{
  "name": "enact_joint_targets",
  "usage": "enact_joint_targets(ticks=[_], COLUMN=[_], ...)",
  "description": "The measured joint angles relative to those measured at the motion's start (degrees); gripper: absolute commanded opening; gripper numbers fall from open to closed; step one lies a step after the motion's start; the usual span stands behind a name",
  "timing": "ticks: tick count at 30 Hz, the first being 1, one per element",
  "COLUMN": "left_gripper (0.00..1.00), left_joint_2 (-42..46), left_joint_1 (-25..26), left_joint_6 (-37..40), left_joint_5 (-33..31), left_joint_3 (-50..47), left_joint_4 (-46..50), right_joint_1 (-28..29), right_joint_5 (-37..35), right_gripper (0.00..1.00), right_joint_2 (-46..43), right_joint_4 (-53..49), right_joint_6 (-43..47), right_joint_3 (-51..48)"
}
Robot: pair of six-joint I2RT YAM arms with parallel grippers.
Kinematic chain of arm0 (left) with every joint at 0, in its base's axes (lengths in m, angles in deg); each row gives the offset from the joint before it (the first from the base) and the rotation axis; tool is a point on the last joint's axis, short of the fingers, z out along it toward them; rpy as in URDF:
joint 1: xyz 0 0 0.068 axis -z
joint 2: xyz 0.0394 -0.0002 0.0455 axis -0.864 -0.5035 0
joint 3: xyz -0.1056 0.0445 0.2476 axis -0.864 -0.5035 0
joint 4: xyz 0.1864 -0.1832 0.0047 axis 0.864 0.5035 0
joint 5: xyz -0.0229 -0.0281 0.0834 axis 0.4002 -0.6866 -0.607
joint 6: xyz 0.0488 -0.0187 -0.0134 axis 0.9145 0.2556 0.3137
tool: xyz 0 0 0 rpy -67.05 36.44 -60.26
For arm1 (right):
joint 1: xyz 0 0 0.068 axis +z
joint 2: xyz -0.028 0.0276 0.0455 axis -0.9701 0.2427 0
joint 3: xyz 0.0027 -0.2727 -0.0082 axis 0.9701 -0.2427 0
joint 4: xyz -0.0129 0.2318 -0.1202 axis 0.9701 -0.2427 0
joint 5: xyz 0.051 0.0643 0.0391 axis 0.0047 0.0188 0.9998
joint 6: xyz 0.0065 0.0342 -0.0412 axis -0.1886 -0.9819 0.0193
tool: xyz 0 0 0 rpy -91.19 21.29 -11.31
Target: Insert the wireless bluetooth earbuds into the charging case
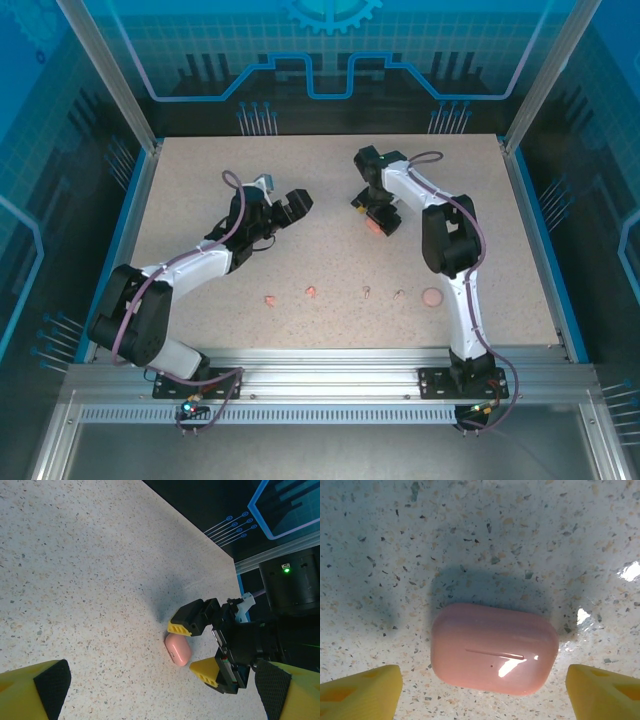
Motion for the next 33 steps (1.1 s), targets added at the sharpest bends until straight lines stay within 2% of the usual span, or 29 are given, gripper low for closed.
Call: enact_joint_targets(ticks=[11,17,24,26,29,33], left_gripper=[0.99,0.99,0.99,0.99,0.99,0.99], left_joint_2=[-0.76,-1.22,-1.49,-1.53,-1.55,-1.57], left_joint_1=[-0.24,-0.33,-0.33,-0.33,-0.33,-0.33], left_joint_6=[-0.98,-1.07,-1.18,-1.18,-1.18,-1.18], left_joint_5=[0.22,0.59,0.63,0.66,0.7,1.31], left_joint_3=[0.02,0.04,0.04,0.07,0.11,0.37], left_joint_4=[-0.15,-0.17,-0.2,-0.2,-0.2,-0.17], right_joint_1=[-0.33,-0.83,-0.96,-1.03,-1.05,-1.05], right_joint_5=[0.02,0.87,1.05,1.07,1.27,1.36], right_gripper=[0.77,0.76,0.7,0.7,0.76,0.74], right_joint_2=[2.75,2.82,2.82,2.82,2.82,2.82], right_joint_4=[0.28,0.11,-0.26,-0.42,-0.35,-0.09], right_joint_6=[0.37,0.94,1.64,1.88,2.51,3.58], right_joint_3=[0.68,0.68,0.61,0.59,0.59,0.59])
